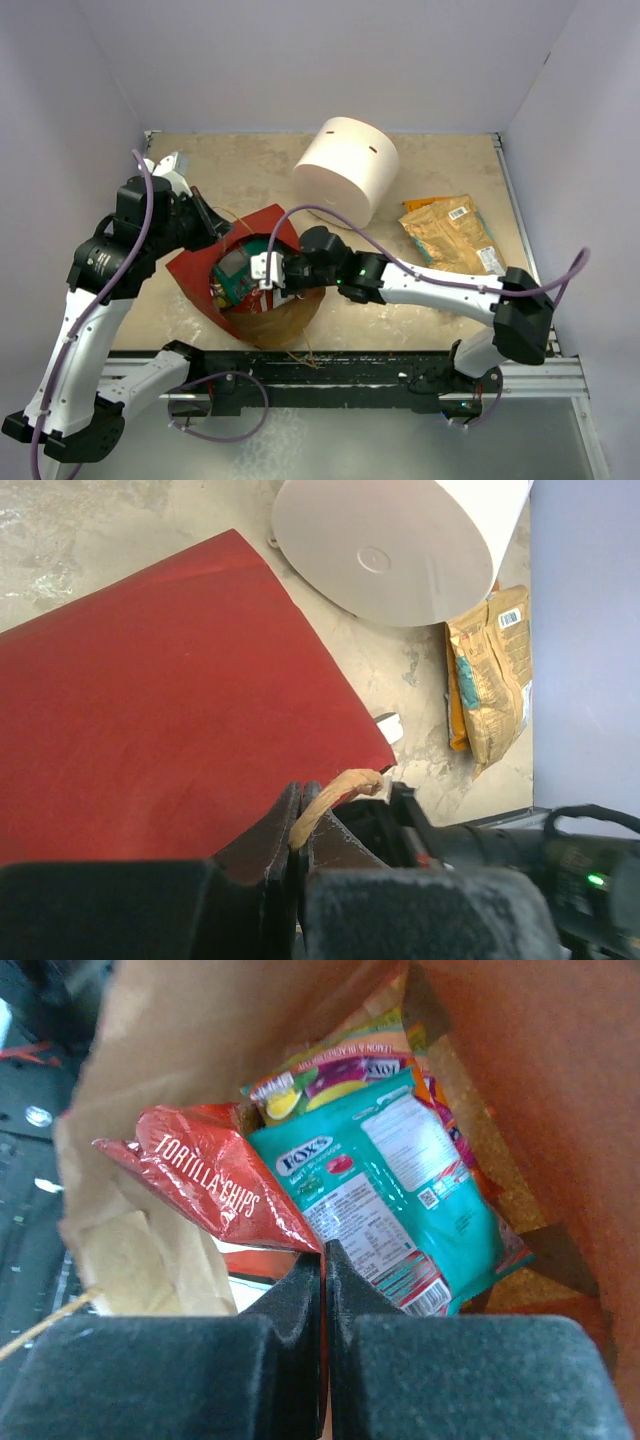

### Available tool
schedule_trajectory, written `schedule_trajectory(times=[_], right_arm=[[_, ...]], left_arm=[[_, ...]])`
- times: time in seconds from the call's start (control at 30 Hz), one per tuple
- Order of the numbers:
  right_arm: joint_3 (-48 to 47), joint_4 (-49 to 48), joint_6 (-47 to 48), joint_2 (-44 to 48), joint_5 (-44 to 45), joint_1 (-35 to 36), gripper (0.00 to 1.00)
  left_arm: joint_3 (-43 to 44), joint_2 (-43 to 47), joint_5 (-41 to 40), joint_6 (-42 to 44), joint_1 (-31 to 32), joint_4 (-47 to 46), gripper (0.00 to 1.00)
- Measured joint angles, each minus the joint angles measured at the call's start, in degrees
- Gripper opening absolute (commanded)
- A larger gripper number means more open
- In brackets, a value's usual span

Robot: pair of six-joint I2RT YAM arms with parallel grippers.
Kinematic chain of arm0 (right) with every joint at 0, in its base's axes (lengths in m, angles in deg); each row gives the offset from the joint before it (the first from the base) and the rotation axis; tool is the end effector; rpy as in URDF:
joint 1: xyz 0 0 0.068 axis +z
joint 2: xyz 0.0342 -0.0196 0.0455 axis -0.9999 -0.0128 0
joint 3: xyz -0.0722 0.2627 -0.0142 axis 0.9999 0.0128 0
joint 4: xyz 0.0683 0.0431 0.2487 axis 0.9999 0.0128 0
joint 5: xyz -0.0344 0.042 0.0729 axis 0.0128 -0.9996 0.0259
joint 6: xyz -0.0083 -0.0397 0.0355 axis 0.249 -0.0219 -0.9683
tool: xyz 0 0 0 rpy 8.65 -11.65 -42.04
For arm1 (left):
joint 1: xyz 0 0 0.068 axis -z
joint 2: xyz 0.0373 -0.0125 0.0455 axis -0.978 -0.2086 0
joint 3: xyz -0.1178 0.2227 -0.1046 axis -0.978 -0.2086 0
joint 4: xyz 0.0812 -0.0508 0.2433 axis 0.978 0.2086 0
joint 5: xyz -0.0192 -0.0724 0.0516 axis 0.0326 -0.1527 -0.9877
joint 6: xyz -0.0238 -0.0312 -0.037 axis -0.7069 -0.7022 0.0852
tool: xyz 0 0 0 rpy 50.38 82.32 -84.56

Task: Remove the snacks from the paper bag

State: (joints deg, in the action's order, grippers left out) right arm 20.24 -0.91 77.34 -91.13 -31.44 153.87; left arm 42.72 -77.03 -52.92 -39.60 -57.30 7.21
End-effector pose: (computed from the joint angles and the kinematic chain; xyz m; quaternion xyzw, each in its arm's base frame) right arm 0.1449 0.3299 0.2910 -0.6475 0.4859 0.2886 0.5111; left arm 0.1378 -0.0545 0.4307 -0.1399 0.8653 -0.2732 0.3964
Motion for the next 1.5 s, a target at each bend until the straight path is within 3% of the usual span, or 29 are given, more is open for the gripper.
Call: schedule_trajectory(times=[0.3, 0.67, 1.0, 1.17, 1.5], right_arm=[[-1.49, 6.38, -9.51, 10.27, -2.99, -0.68, 0.0], [-9.86, 17.51, -13.88, 18.99, -2.93, -1.03, 0.0], [-17.35, 28.09, -18.75, 25.66, 2.32, -1.27, 0.0], [-19.54, 31.47, -22.86, 28.7, 10.97, -1.27, 0.0], [-31.74, 37.86, -30.14, 28.17, 45.16, -1.29, 0.0]], left_arm=[[0.98, -2.8, -0.96, -1.16, 0.0, 0.09, 0.0], [2.73, -4.76, -2.43, -1.29, 0.0, 0.02, 0.0], [2.73, -4.9, -4.92, -1.2, 0.0, -0.07, 0.0], [2.71, -5.05, -5.38, -1.2, 0.0, -0.37, 0.0], [2.19, -4.79, -5.73, -1.22, 0.0, -0.87, 0.0]])
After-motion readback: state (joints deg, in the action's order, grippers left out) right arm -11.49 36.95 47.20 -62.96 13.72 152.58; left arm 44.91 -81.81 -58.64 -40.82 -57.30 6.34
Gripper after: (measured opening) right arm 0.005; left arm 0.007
